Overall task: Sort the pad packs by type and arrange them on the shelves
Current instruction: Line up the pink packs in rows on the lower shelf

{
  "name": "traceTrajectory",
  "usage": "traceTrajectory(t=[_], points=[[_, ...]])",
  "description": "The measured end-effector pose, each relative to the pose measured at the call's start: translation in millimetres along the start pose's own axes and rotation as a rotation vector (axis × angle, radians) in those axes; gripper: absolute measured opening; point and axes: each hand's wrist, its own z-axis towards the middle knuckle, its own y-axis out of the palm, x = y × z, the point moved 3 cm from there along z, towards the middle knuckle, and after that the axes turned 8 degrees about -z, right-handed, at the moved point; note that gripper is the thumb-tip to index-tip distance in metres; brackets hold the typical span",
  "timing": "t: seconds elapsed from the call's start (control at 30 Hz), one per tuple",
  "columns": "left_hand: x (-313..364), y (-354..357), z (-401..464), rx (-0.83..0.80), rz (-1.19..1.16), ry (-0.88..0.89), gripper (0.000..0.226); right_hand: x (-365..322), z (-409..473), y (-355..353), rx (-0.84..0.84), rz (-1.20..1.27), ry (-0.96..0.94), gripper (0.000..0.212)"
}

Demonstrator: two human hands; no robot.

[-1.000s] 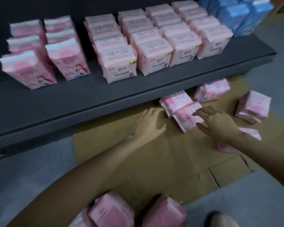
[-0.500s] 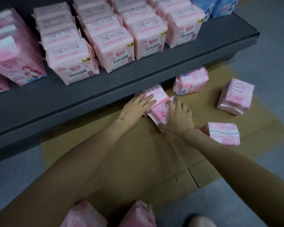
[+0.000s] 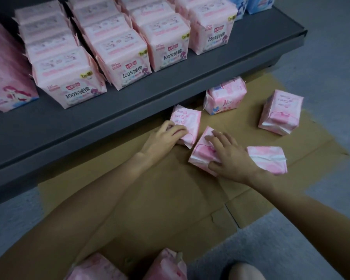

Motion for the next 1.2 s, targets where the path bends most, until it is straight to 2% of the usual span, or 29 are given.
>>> traceTrajectory(t=[0.13, 0.2, 0.3, 0.37, 0.43, 0.5, 0.53, 0.6, 0.63, 0.73, 0.83, 0.9, 0.97, 1.03, 1.1, 1.2], points=[[2, -6, -14, 0.033, -0.133, 0.024, 0.009, 3, 6, -2, -0.032, -0.027, 0.001, 0.072], [6, -22, -16, 0.068, -0.164, -0.018, 0.017, 4, 8, -5, -0.020, 0.077, -0.020, 0.068], [12, -58, -15, 0.078, -0.236, -0.202, 0.011, 7, 7, -13, 0.064, 0.172, -0.038, 0.062], [8, -70, -16, 0.034, -0.268, -0.309, 0.014, 11, 7, -20, 0.208, 0.116, -0.015, 0.061], [7, -74, -18, -0.008, -0.275, -0.356, 0.016, 13, 7, -23, 0.328, -0.047, -0.026, 0.058], [6, -72, -19, -0.033, -0.243, -0.353, 0.018, 12, 7, -20, 0.362, -0.252, -0.026, 0.050], [5, -70, -19, -0.051, -0.212, -0.345, 0.021, 13, 10, -19, 0.345, -0.320, 0.005, 0.048], [4, -67, -20, -0.098, -0.153, -0.376, 0.030, 14, 17, -19, 0.226, -0.359, 0.074, 0.064], [3, -65, -22, -0.134, -0.133, -0.426, 0.038, 14, 20, -19, 0.181, -0.353, 0.102, 0.070], [12, -60, -21, -0.258, -0.043, -0.541, 0.071, 17, 32, -22, 0.095, -0.224, 0.182, 0.070], [16, -54, -22, -0.278, -0.012, -0.532, 0.075, 20, 34, -34, 0.127, 0.136, 0.253, 0.072], [12, -63, -25, -0.298, -0.075, -0.536, 0.075, 18, 29, -41, 0.078, 0.469, 0.297, 0.070], [5, -84, -34, -0.369, -0.171, -0.536, 0.078, 6, 23, -46, 0.006, 0.653, 0.258, 0.059], [-3, -117, -56, -0.428, -0.205, -0.533, 0.084, -21, 18, -58, -0.046, 0.614, 0.141, 0.056], [-12, -157, -87, -0.442, -0.181, -0.532, 0.087, -56, 16, -72, -0.073, 0.425, 0.035, 0.070], [-29, -213, -139, -0.493, -0.157, -0.507, 0.075, -120, 23, -91, -0.100, 0.171, -0.096, 0.077]])
